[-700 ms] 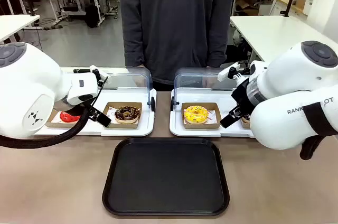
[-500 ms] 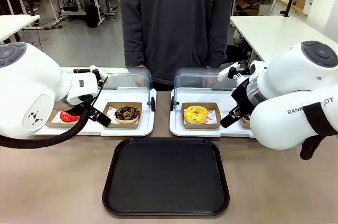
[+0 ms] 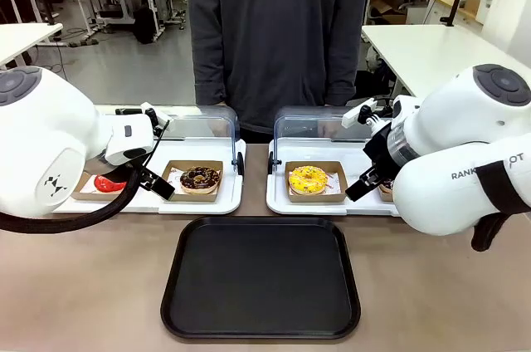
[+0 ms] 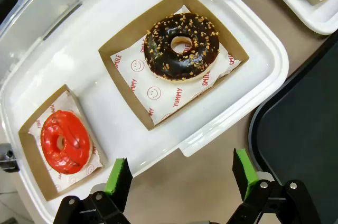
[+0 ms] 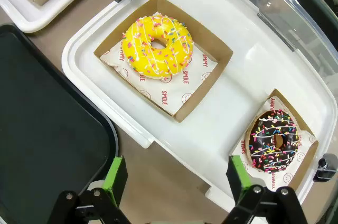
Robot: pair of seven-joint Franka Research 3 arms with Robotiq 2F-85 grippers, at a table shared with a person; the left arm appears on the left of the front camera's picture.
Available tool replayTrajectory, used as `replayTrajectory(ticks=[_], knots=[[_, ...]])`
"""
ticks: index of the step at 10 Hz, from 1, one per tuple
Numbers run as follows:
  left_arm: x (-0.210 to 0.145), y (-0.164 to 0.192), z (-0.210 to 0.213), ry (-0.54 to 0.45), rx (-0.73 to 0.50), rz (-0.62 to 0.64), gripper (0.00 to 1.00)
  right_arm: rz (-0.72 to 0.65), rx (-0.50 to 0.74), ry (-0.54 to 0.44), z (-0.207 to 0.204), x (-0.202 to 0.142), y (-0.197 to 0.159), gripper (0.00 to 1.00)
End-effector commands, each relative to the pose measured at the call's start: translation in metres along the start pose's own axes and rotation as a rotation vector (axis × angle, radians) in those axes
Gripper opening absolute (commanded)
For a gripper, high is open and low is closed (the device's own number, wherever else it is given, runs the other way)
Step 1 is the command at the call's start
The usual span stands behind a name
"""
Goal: Move the third donut from the left to the tray.
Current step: Pick up the Paper togo box containing the Donut indicated by the person and place it on the Handle tray.
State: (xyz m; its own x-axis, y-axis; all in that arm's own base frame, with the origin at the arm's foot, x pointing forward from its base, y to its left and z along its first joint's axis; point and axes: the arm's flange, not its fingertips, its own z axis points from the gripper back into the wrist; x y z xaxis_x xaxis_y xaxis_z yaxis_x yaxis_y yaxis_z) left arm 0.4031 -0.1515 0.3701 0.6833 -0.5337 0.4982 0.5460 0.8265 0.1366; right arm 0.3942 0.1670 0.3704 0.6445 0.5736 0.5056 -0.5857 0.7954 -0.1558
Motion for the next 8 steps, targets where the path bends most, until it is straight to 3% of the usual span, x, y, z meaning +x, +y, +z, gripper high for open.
replayTrajectory(ticks=[1,2,3,4,6,8], knots=[[0.000,0.000,0.000,0.000,0.000,0.000,1.00,-0.001,0.000,-0.001,0.000,0.000,0.000,1.00],[0.000,0.000,0.000,0.000,0.000,0.000,1.00,0.000,0.000,0.000,0.000,0.000,0.000,1.00],[0.019,0.014,0.025,-0.035,-0.143,-0.056,1.00,0.005,0.014,-0.050,0.019,0.021,-0.012,1.00],[0.038,0.025,0.053,-0.069,-0.154,-0.045,1.00,-0.013,0.049,-0.104,0.049,0.040,-0.031,1.00],[0.044,0.083,0.098,-0.096,-0.205,-0.042,1.00,-0.031,0.102,-0.170,0.103,0.055,-0.071,1.00],[0.034,0.130,0.123,-0.088,-0.315,-0.119,1.00,-0.015,0.189,-0.206,0.143,0.044,-0.119,1.00]])
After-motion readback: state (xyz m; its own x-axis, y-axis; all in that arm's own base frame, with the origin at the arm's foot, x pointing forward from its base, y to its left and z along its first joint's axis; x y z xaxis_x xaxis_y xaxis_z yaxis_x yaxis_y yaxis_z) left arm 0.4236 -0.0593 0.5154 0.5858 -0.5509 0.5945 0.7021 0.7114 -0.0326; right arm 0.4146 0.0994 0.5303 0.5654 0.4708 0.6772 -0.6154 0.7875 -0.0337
